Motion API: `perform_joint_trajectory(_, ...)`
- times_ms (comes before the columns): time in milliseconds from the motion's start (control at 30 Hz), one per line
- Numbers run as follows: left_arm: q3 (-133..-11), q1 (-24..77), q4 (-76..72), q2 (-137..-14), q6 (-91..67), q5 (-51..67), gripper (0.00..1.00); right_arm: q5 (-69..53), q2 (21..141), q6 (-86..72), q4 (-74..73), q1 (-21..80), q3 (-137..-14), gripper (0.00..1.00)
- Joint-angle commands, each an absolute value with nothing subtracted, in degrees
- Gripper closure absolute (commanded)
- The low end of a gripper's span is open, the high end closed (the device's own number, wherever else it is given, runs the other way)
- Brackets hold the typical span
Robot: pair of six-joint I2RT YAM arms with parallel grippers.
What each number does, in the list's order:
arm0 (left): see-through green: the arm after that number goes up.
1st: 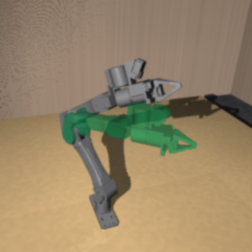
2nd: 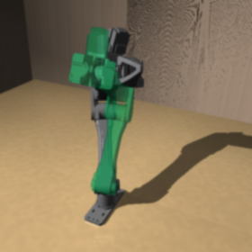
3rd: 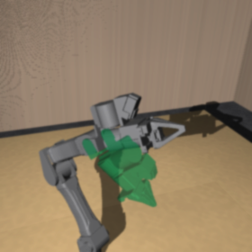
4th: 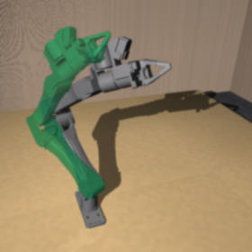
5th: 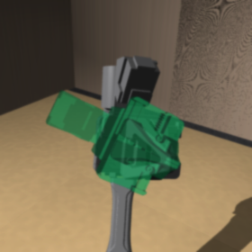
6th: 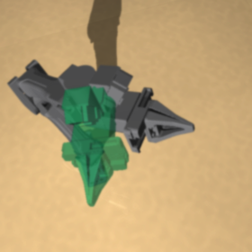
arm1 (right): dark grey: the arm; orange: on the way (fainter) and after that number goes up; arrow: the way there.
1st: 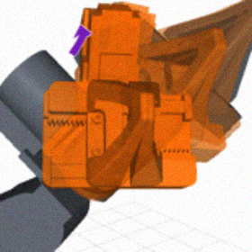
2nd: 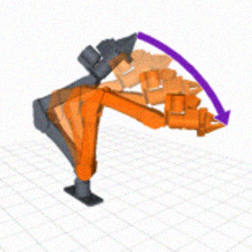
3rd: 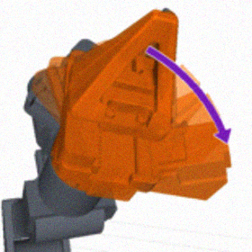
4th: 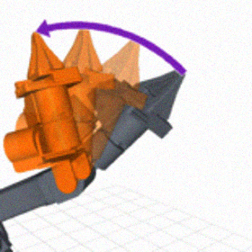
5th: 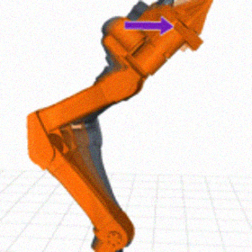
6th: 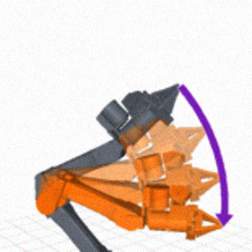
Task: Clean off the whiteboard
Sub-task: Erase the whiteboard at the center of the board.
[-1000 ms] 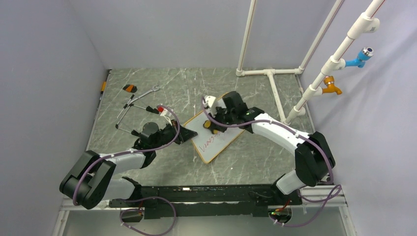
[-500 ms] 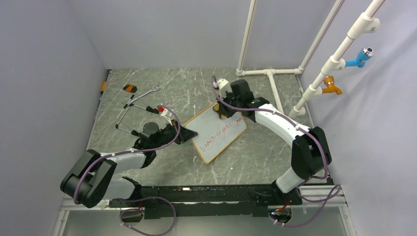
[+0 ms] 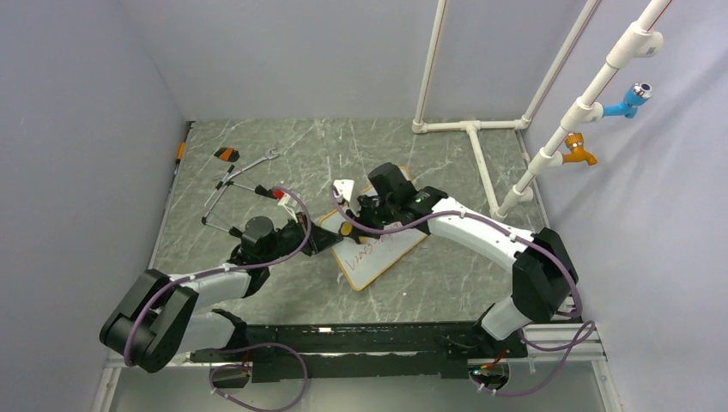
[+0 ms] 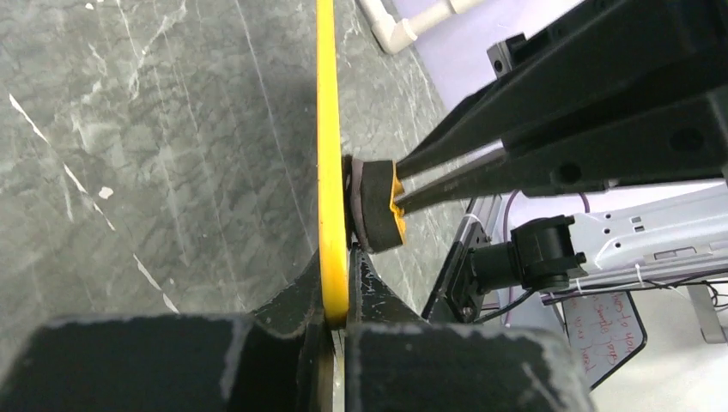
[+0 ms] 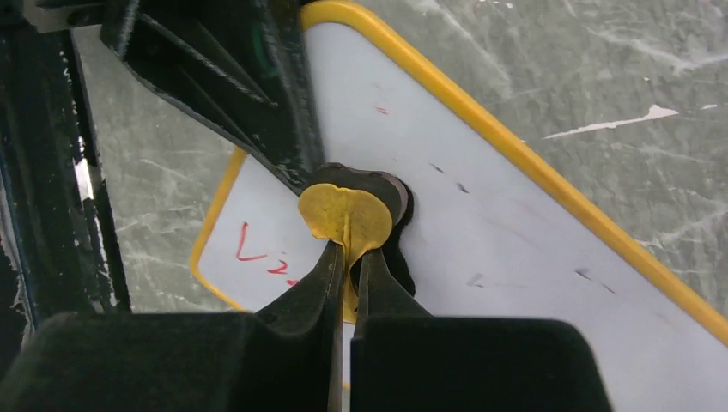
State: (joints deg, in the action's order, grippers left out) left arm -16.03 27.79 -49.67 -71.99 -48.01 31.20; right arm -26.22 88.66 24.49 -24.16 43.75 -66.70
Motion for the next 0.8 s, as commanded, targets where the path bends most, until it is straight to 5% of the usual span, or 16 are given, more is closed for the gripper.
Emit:
perform_joint_trajectory(0, -16.98, 27.43, -58.50, -67.21, -47.46, 35.11, 1.00, -19.61, 87.75, 23.44, -20.33, 39.23, -65.04, 1.00)
perform_joint_trajectory(133, -16.39, 26.62, -59.42, -67.76, -48.62, 34.06, 1.00, -16.55, 88.01, 25.11, -22.49, 34.63, -64.39, 1.00)
perform_joint_trajectory(767, -16.35, 24.74, -58.15, -68.47, -47.26, 35.68, 1.00, -26.48, 80.83, 42.80, -31.51, 42.50, -58.53, 1.00)
